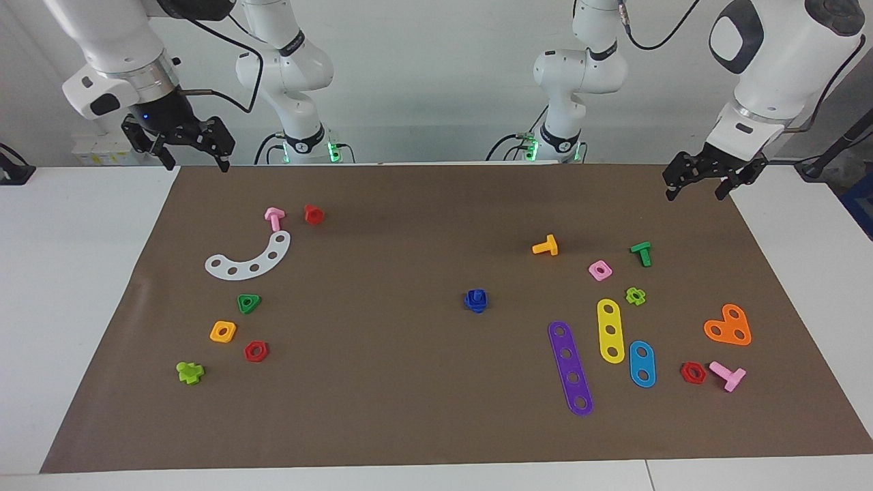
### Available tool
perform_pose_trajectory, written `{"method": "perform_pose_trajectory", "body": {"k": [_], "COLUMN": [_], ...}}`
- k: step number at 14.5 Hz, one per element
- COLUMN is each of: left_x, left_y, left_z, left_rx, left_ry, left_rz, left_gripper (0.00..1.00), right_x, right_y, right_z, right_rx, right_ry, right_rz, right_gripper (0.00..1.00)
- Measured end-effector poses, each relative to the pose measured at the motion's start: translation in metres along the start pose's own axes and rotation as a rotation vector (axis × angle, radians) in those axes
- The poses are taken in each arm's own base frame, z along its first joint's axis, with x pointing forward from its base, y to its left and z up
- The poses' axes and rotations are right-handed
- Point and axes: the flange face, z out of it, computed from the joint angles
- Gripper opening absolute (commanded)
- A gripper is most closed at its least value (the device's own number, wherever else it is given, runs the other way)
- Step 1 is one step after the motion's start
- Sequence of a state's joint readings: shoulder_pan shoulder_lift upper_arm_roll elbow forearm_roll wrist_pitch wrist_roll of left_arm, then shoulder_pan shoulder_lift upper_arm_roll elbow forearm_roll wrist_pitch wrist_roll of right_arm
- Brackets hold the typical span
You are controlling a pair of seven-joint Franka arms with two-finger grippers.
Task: Unscrew and place screws in storage area
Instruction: 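Reach the left gripper over the dark blue nut on the bolt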
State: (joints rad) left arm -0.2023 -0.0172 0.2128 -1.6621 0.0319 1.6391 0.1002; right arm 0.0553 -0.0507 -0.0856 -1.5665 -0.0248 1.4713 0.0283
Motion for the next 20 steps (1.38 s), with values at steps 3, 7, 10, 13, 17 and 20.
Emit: {"method": "perform_pose_trajectory", "body": {"k": [3, 7, 10, 13, 17, 20], "left_x": [0.000, 0.001, 0.003, 0.014, 0.047, 0.059], "left_y": [0.000, 0.008, 0.048, 0.123, 0.223, 0.269], "left_z": [0.000, 0.000, 0.002, 0.024, 0.087, 0.125], "left_rx": [0.000, 0.000, -0.024, -0.039, -0.094, -0.131], "left_ry": [0.000, 0.000, -0.004, -0.016, 0.022, 0.050], "left_rz": [0.000, 0.015, 0.034, 0.011, -0.070, -0.101], "left_gripper": [1.00, 1.00, 0.99, 0.96, 0.95, 0.95], "right_x": [0.000, 0.000, 0.000, 0.000, 0.000, 0.000], "right_y": [0.000, 0.000, 0.000, 0.000, 0.000, 0.000], "right_z": [0.000, 0.000, 0.000, 0.000, 0.000, 0.000], "right_rx": [0.000, 0.000, 0.000, 0.000, 0.000, 0.000], "right_ry": [0.000, 0.000, 0.000, 0.000, 0.000, 0.000], "right_rz": [0.000, 0.000, 0.000, 0.000, 0.000, 0.000], "right_gripper": [1.00, 1.00, 1.00, 1.00, 1.00, 1.00]}}
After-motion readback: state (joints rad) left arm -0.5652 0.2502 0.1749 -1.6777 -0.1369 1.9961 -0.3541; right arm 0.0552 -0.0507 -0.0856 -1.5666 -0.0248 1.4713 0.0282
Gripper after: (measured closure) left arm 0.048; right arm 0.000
